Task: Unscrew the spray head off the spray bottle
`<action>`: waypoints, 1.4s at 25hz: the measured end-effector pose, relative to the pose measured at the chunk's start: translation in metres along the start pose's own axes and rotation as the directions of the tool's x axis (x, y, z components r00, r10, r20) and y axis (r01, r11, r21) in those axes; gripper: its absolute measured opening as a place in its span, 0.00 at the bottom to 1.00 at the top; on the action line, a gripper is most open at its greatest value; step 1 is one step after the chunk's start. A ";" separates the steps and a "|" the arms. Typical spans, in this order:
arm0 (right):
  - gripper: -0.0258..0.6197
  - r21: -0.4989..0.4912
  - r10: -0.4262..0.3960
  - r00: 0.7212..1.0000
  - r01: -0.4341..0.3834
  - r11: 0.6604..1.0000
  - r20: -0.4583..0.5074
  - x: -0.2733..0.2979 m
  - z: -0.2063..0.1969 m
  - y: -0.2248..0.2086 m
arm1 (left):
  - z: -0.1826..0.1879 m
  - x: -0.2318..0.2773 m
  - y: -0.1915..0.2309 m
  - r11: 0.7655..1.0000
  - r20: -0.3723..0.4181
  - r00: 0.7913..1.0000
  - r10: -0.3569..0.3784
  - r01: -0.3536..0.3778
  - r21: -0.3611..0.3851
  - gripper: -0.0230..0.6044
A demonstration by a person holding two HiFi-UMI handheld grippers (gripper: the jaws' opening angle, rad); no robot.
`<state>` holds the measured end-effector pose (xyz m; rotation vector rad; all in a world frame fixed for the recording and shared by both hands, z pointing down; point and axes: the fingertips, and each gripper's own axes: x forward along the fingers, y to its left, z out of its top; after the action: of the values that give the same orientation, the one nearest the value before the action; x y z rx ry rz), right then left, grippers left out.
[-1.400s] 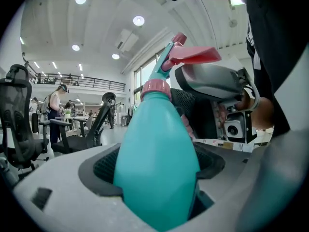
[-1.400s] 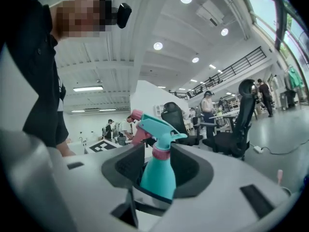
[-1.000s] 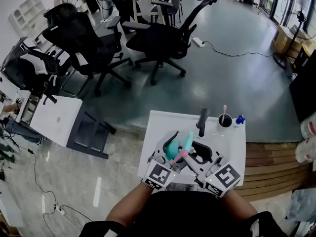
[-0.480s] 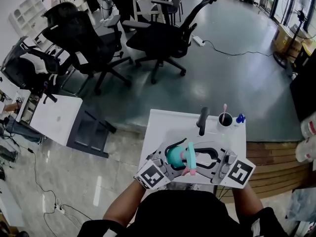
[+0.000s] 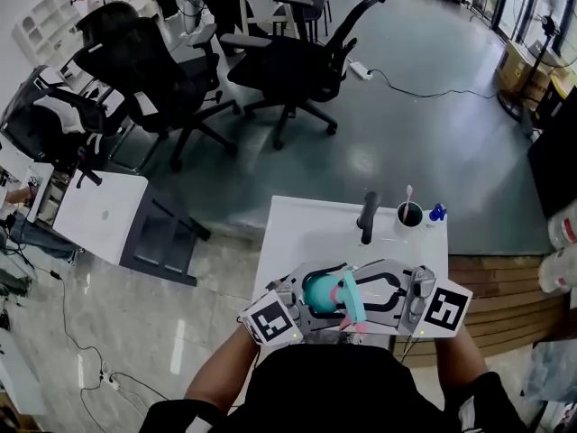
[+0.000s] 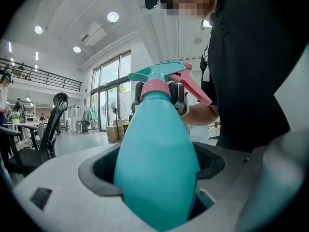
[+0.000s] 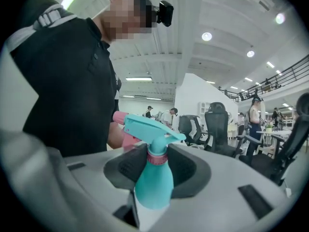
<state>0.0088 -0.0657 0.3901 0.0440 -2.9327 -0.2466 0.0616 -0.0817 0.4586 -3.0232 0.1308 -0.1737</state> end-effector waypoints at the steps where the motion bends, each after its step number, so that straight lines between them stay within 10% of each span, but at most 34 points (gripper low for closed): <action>1: 0.26 0.019 -0.034 0.999 0.034 0.999 0.009 0.000 -0.001 -0.004 | 0.000 -0.001 0.005 1.000 0.002 1.000 0.026 -0.026 -0.005 0.71; 8: 0.36 0.253 -0.368 0.925 0.335 0.907 0.096 -0.010 -0.006 -0.047 | -0.013 -0.016 0.049 0.956 -0.017 0.958 0.285 -0.286 -0.067 0.71; 13: 0.33 0.313 -0.462 0.881 0.413 0.855 0.099 -0.007 -0.014 -0.053 | -0.030 -0.026 0.071 0.902 -0.078 0.905 0.418 -0.424 -0.086 0.71; 25: 0.30 0.407 -0.608 0.794 0.552 0.728 0.010 0.008 -0.024 -0.062 | -0.037 -0.012 0.070 0.898 -0.136 0.893 0.430 -0.438 -0.034 0.71; 35: 0.25 0.370 -0.516 0.854 0.461 0.807 0.060 0.004 -0.016 -0.058 | -0.028 -0.008 0.060 0.928 -0.104 0.923 0.370 -0.373 -0.012 0.71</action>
<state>0.0093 -0.1253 0.3968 0.8860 -3.0254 0.2106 0.0456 -0.1437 0.4783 -2.9481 0.7150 -0.2886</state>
